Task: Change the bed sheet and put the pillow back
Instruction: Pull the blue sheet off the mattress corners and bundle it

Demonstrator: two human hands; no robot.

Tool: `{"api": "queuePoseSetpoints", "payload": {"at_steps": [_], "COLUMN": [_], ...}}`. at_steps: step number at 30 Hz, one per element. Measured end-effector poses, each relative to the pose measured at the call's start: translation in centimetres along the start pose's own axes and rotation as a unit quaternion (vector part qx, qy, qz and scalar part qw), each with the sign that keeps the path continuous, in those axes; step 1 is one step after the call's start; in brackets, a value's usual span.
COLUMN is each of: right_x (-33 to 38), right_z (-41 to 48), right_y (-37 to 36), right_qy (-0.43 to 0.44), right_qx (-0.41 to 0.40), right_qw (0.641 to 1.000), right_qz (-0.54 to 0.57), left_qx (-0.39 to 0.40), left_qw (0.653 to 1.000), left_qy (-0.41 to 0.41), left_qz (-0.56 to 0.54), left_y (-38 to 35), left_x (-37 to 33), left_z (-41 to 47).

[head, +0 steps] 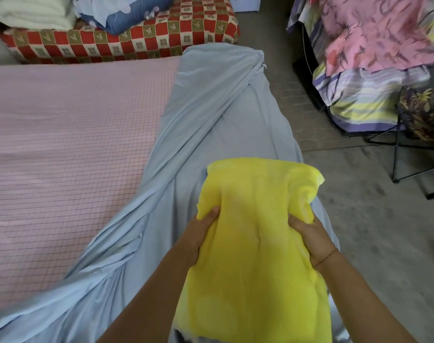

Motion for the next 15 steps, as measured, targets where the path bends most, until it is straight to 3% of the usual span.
{"api": "queuePoseSetpoints", "payload": {"at_steps": [6,15], "right_x": [1.9,1.2], "right_z": [-1.9,-2.0], "right_y": [-6.1,-24.4], "right_qy": [0.000,0.016], "right_qx": [0.046,0.105], "right_qw": [0.998,0.993], "right_qz": [0.041,0.053], "left_qx": [0.019,-0.002], "left_qw": [0.998,0.992], "left_qy": [-0.044,-0.078], "left_qz": [-0.034,-0.097], "left_y": [6.6,24.0], "left_x": [-2.0,-6.1], "left_z": [-1.8,-4.7]}}
Point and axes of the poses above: each hand's wrist, its own z-axis towards the middle knuckle, its own y-axis out of the back of the hand, x = y × z, the point moved 1 cm from there along z, towards the middle knuckle, and after that the axes turned 1 degree about -x, right-handed, at the moved point
